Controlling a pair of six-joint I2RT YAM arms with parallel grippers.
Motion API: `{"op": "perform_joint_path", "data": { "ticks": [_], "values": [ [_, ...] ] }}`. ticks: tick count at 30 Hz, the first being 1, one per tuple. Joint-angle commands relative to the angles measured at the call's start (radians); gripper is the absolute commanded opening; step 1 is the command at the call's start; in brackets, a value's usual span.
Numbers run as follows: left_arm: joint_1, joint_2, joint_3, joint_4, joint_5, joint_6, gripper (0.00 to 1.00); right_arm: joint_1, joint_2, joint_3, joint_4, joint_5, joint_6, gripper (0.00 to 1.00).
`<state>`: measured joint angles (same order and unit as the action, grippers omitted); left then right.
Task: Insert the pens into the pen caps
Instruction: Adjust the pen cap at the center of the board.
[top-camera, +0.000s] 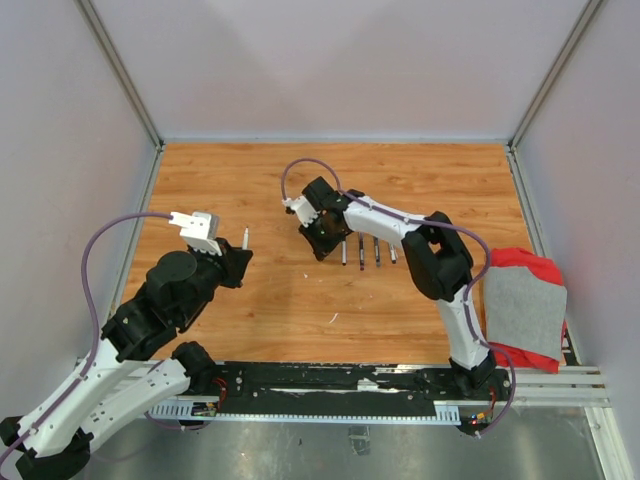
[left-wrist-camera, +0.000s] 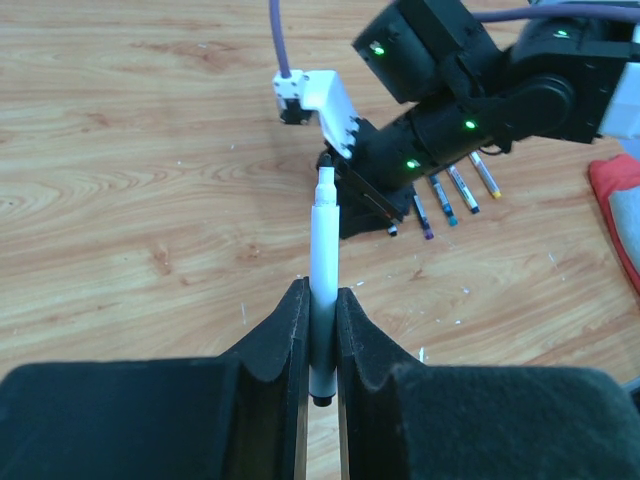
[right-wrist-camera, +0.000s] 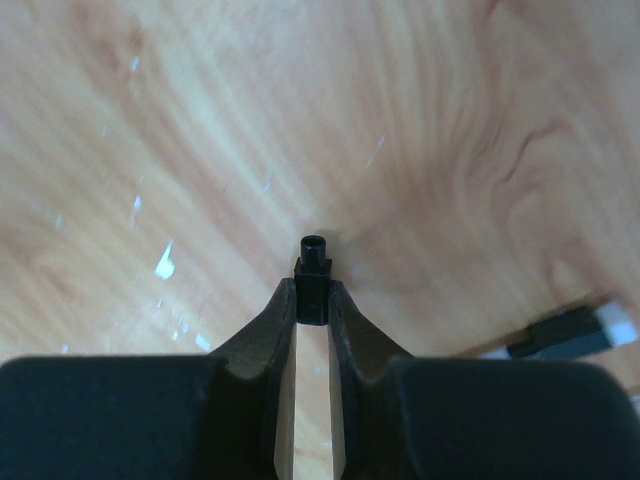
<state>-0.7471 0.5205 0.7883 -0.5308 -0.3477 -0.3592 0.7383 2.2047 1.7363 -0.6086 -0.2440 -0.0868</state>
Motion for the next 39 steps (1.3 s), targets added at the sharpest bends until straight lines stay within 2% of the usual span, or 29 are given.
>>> {"op": "perform_joint_path", "data": {
  "ticks": [1,6,13,21,31,39],
  "values": [
    [0.006,-0.019,-0.006,0.012,-0.019,0.013,0.0,-0.005,-0.19,-0.151,0.114,-0.067,-0.049,0.04],
    [0.006,-0.023,-0.007,0.012,-0.022,0.011,0.01,-0.004,-0.393,-0.339,0.199,-0.081,-0.123,0.01],
    [0.006,-0.035,-0.008,0.009,-0.032,0.009,0.01,0.009,-0.561,-0.491,0.102,-0.117,-0.237,0.01],
    [0.006,-0.049,-0.008,0.009,-0.041,0.007,0.0,0.093,-0.69,-0.577,0.028,-0.079,-0.354,0.01],
    [0.006,-0.059,-0.008,0.006,-0.054,0.003,0.0,0.162,-0.579,-0.544,-0.084,-0.025,-0.422,0.01],
    [0.006,-0.055,-0.008,0.006,-0.058,0.001,0.01,0.191,-0.473,-0.513,-0.099,-0.01,-0.422,0.02]
  ]
}}
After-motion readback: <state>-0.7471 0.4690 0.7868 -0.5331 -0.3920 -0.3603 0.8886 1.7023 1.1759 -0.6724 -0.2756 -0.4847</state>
